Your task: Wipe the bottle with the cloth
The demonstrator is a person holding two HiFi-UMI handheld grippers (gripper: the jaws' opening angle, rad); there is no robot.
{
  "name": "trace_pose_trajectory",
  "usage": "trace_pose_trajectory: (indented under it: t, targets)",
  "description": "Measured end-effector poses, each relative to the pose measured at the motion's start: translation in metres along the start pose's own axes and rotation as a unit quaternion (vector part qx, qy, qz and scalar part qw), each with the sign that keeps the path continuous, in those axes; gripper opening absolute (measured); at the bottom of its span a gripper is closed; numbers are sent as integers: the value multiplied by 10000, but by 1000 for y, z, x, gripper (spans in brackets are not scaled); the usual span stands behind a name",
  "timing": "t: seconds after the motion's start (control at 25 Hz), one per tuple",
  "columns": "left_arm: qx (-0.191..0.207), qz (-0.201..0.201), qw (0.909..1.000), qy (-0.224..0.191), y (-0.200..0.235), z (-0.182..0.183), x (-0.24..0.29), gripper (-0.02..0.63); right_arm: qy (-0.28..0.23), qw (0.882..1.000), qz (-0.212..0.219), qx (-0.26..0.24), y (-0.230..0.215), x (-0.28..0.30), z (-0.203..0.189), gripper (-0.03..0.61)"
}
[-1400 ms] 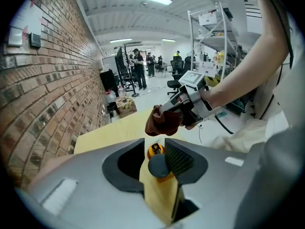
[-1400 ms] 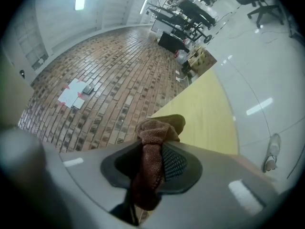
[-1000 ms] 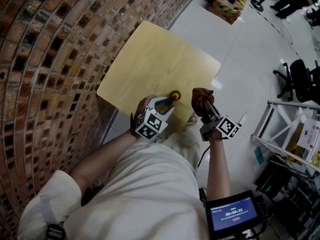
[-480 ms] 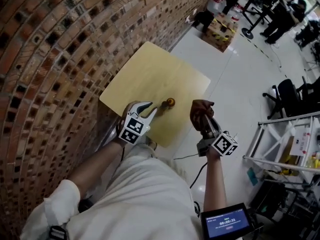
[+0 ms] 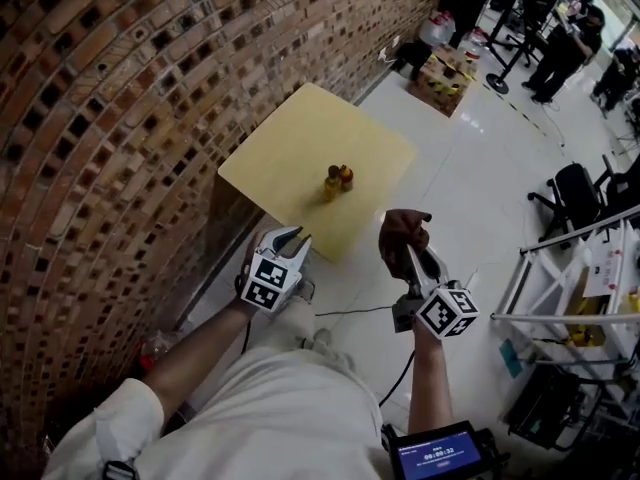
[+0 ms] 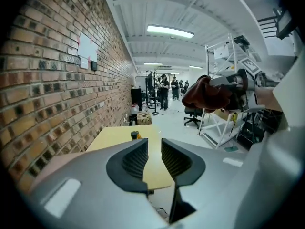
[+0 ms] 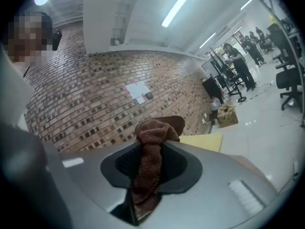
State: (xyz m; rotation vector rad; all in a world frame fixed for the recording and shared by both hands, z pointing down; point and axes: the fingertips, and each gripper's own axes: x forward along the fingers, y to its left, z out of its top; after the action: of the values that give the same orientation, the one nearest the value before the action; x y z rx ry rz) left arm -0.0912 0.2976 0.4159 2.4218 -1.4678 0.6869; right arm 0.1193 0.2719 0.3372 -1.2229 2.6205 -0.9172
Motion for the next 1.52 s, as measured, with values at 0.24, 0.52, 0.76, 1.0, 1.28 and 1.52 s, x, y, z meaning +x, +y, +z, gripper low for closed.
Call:
trace_pose_trajectory:
  t: [0.24,0.52,0.76,1.0,1.28,1.52]
  targets:
    - [-560,86,9983,140,-16,-35,-78,103,153,9987,199,-445,58,-28,-25,97]
    - [-1097,248,9936,-25,19,-47,-123,97,-291,9953,59,-926,110,-64,-22,97]
    - [-1631,-78,9865,-150,41,-56,-154,77,-406,9900,-731,-1133,111,-75,-61,97]
    - [-2351,-416,9710,131,76,-104,-170,69,-483,9872,-1311,-773,115,-79,-104,97]
    - [-2750,-571,9587,454,95,-140,-165,64,-372,9796,-1633,-1110,137,-84,-125,92]
    - [-2778,-863,9554,517,71,-138,-157,57,-402,9787,-1632,-1181,150,-90,-128,87]
